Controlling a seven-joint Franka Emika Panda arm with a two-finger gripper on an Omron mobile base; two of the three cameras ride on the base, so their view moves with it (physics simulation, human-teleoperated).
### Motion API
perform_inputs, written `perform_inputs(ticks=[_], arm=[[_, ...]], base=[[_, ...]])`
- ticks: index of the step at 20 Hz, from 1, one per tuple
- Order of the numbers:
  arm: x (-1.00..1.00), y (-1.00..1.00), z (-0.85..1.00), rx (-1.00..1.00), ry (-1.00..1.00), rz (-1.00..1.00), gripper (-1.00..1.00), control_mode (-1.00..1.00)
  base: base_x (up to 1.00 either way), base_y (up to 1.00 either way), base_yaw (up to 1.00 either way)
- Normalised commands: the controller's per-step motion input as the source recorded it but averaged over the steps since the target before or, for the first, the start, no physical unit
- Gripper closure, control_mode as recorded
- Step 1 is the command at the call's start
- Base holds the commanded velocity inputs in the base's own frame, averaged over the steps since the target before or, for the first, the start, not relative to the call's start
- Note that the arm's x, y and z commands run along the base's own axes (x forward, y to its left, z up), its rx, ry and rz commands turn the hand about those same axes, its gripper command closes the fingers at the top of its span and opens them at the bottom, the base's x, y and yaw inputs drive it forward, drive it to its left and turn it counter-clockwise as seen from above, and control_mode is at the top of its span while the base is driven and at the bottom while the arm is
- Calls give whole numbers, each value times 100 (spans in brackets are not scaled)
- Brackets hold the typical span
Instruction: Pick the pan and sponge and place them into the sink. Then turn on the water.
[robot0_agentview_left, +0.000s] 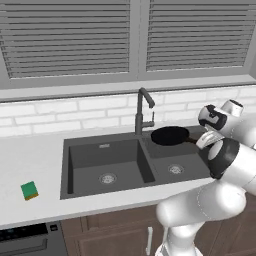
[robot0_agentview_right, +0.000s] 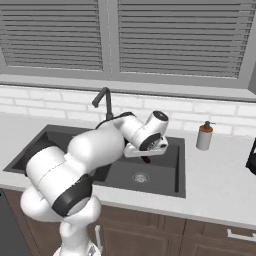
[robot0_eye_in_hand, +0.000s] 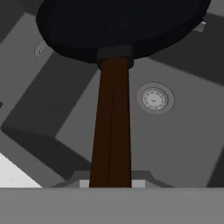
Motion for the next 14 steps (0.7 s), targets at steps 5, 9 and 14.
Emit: perform_inputs(ticks=[5, 9, 14], arm=[[0, 0, -46, -12, 0, 1, 100, -100], [0, 0, -48, -11, 0, 10, 100, -100], [0, 0, -39, -3, 2, 13, 100, -100]], base=[[0, 0, 0], [0, 0, 0], [0, 0, 0]])
